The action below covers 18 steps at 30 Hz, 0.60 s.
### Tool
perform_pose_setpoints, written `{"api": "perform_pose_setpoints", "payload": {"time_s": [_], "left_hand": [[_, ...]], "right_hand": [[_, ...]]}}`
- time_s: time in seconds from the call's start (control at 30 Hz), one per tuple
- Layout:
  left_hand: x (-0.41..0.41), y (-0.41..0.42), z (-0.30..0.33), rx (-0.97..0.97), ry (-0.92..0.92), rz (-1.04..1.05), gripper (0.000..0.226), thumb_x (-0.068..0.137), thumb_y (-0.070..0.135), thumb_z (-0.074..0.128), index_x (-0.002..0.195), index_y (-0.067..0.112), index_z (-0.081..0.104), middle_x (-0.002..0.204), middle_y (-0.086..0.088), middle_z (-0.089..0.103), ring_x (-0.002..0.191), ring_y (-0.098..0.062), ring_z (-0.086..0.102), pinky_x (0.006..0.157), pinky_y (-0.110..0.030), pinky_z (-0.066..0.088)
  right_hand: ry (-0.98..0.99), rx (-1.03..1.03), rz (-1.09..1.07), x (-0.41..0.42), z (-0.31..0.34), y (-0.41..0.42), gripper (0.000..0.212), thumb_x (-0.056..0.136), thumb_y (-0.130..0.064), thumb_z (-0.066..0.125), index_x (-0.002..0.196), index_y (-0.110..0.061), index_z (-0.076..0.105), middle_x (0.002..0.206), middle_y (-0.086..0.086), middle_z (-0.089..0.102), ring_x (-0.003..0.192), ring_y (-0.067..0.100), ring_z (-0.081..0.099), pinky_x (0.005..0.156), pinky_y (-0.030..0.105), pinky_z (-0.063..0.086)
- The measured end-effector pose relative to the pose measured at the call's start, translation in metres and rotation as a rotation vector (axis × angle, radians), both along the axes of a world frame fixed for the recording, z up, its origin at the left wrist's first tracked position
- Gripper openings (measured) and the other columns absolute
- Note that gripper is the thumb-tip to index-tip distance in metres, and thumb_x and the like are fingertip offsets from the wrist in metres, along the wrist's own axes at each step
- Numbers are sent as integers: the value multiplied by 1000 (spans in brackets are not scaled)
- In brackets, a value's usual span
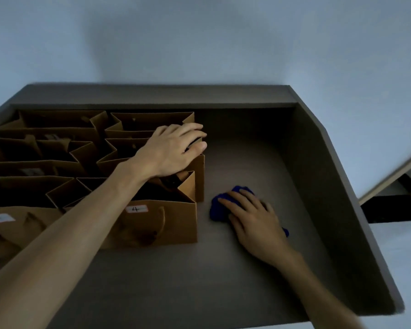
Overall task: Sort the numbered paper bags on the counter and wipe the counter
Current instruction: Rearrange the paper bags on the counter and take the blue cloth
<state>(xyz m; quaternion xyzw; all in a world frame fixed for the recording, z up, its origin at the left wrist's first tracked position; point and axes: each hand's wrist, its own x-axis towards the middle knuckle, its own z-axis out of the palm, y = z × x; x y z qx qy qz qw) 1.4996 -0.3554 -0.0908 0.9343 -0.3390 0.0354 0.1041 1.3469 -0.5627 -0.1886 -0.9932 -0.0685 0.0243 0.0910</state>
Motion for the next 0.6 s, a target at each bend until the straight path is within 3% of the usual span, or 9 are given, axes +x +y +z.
{"api": "perform_pose_setpoints", "payload": {"time_s": [0.13,0.3,0.43,0.6], "left_hand": [[3,-1,2,-14,21,7,49,100,52,24,143,33,38,156,12,23,144,-16,20,116,-46,12],[6,-1,2,-43,22,52,51,98,54,31,144,34,35,159,9,14,146,-19,8,116,-47,11],[11,-4,-1,-1,30,71,52,98,57,23,145,38,30,159,8,17,146,-19,10,116,-48,11],[15,-5,-2,52,5,62,50,99,54,19,146,40,28,158,9,19,143,-19,23,113,-46,16]], "right_hand": [[-40,23,-91,102,-3,-1,46,101,-42,35,147,-39,28,158,-5,27,147,20,16,113,49,21],[-2,49,-143,182,0,-5,46,102,-40,33,148,-34,30,158,0,28,147,24,17,114,51,19],[-57,47,-146,166,-4,-2,46,101,-38,35,147,-34,31,157,0,29,147,24,18,114,50,21],[-67,58,-157,82,-8,9,51,100,-36,40,149,-38,25,159,-2,23,148,22,13,117,48,15]]}}
